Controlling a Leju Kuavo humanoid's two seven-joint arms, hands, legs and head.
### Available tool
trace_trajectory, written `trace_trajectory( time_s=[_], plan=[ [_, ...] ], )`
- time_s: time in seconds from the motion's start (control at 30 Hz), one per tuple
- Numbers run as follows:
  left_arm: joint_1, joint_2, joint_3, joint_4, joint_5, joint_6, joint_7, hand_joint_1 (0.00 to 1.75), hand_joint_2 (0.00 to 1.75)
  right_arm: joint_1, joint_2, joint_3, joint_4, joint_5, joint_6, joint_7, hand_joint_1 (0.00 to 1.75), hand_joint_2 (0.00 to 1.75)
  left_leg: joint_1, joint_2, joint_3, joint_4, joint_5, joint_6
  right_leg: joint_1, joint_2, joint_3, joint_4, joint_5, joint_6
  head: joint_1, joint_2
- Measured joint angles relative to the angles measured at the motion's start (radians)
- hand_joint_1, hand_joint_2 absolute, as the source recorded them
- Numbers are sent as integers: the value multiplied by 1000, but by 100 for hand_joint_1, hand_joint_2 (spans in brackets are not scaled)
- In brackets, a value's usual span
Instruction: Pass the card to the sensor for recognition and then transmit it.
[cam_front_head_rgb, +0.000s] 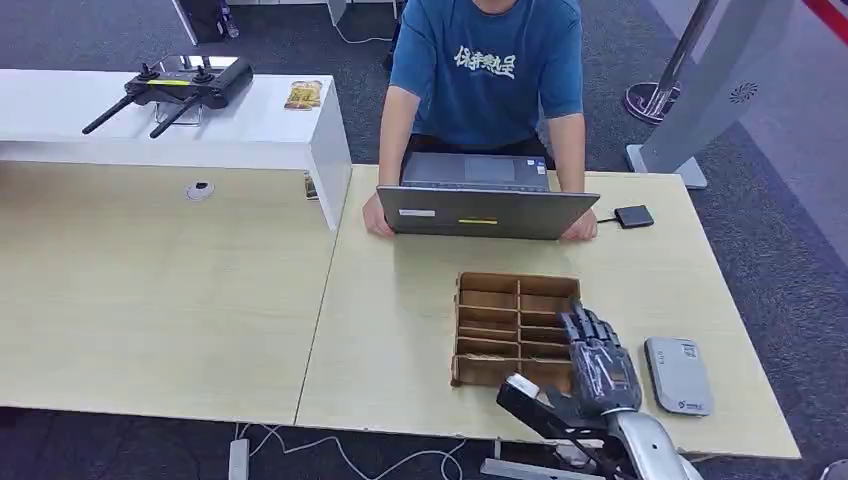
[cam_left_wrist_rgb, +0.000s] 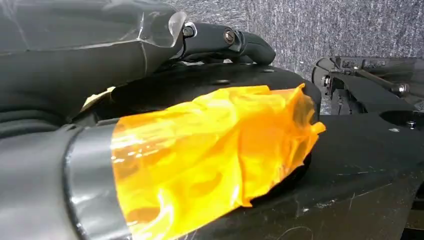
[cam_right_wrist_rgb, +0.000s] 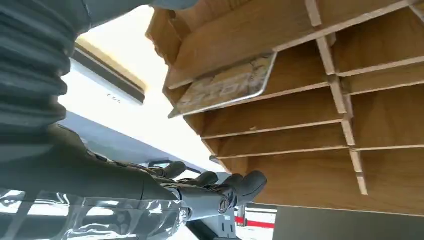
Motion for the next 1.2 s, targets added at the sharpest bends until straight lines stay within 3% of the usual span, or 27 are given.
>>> trace_trajectory(
  time_s=[1.1, 1.13, 1.17, 1.2],
  plan=[
    [0, 0, 21, 0, -10, -2, 0, 0, 0, 29, -7, -27, -30, 27, -11, 11, 2, 175, 0, 0, 0, 0, 0, 0, 0, 0, 0, 0, 0, 0, 0, 0],
    [0, 0, 21, 0, -11, -2, 0, 0, 0, 29, -7, -27, -30, 27, -10, 11, 59, 175, 0, 0, 0, 0, 0, 0, 0, 0, 0, 0, 0, 0, 0, 0],
    [0, 0, 21, 0, -11, -2, 0, 0, 0, 29, -7, -27, -30, 27, -10, 11, 59, 175, 0, 0, 0, 0, 0, 0, 0, 0, 0, 0, 0, 0, 0, 0],
    [0, 0, 21, 0, -13, -2, 0, 0, 0, 29, -7, -27, -30, 26, -8, 11, 175, 175, 0, 0, 0, 0, 0, 0, 0, 0, 0, 0, 0, 0, 0, 0]
  ],
)
